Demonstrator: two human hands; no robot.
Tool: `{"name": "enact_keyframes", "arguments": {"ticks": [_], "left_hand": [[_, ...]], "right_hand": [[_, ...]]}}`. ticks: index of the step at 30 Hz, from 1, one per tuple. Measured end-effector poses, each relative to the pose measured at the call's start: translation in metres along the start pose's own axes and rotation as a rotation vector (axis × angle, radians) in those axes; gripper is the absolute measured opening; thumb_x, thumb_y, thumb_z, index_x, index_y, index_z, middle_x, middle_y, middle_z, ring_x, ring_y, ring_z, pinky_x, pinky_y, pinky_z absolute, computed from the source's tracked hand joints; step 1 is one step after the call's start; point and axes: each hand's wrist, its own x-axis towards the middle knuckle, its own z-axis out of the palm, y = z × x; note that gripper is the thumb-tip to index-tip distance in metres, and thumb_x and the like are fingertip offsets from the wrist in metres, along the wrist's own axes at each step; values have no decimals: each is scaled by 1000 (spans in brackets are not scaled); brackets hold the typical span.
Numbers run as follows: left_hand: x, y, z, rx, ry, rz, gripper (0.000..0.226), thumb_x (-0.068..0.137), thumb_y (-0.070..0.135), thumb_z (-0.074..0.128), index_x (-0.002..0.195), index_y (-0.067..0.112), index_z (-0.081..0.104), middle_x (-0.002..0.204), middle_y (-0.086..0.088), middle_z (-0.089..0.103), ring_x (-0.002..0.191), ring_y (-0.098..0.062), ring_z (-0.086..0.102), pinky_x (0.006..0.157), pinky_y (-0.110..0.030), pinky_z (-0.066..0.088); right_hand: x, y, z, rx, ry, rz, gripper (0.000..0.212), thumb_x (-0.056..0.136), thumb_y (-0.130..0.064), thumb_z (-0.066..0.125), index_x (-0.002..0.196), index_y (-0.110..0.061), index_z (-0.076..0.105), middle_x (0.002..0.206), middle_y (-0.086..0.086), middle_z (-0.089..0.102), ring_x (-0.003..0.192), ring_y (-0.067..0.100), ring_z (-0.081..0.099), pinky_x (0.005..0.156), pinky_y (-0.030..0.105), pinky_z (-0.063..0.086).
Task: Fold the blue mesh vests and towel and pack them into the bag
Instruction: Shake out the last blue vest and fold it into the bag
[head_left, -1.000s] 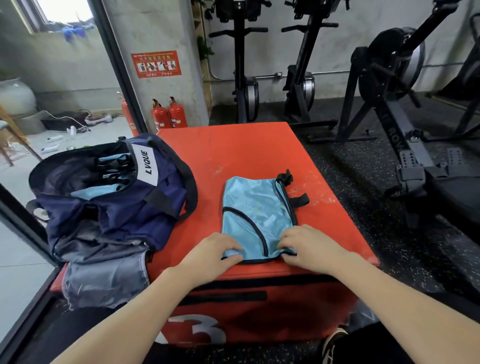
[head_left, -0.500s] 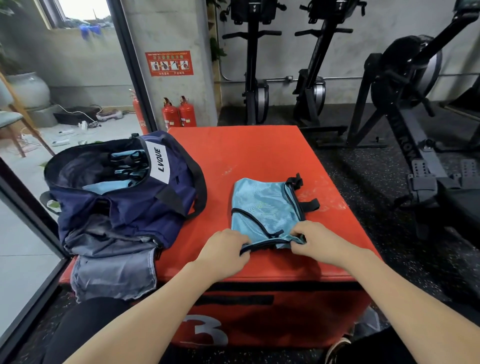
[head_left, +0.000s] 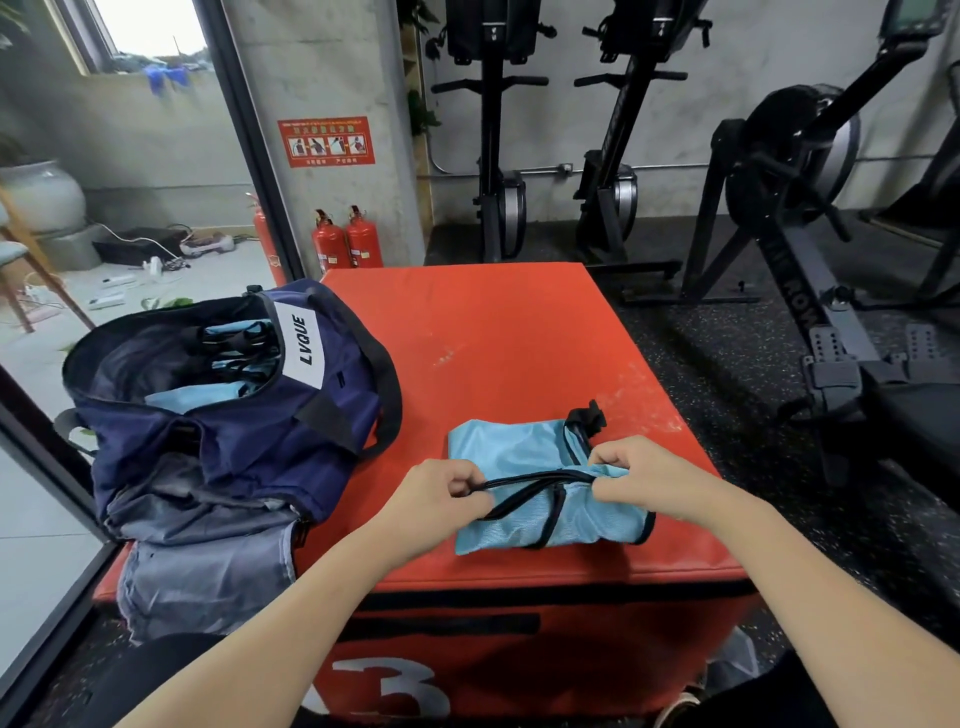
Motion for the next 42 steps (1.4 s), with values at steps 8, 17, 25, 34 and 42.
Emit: {"name": "enact_keyframes", "arguments": {"ticks": [8, 17, 25, 34, 42], "left_hand": [[46, 6, -8, -29, 181, -145, 22, 73, 31, 67, 68, 9, 63, 55, 6, 47, 57, -12, 40, 60, -29, 34], [90, -20, -3, -24, 283, -297, 35, 81, 57, 69, 91, 24, 64, 81, 12, 63, 83, -11, 59, 74, -32, 46], [97, -36, -8, 217, 343, -96, 15, 86, 20, 70, 99, 26, 68, 75, 13, 61, 75, -8, 60, 64, -7, 36], [83, -20, 8, -24, 322, -290, 60, 90, 34, 69, 139, 15, 40, 92, 8, 59, 77, -7, 58, 59, -12, 39], [37, -29, 20, 146, 272, -219, 54, 93, 18, 57, 141, 24, 33, 62, 4, 56, 55, -11, 55, 57, -28, 47]], "right_hand": [[44, -3, -9, 127, 158, -25, 4, 77, -23, 67, 78, -21, 71, 69, -2, 58, 64, 13, 47, 64, 32, 34], [111, 21, 5, -101, 222, 37, 21, 88, -42, 71, 105, -29, 68, 104, -17, 67, 100, 7, 60, 83, 26, 43], [119, 25, -1, -119, 43, 41, 38, 77, -29, 84, 110, -33, 67, 111, -14, 66, 108, 9, 59, 91, 27, 41], [123, 27, 8, -67, 158, 58, 21, 84, -30, 78, 100, -32, 66, 105, -7, 70, 95, 15, 65, 73, 23, 47], [125, 28, 10, -79, 176, 61, 18, 82, -29, 79, 95, -35, 67, 102, -10, 67, 95, 11, 62, 74, 27, 46]]}}
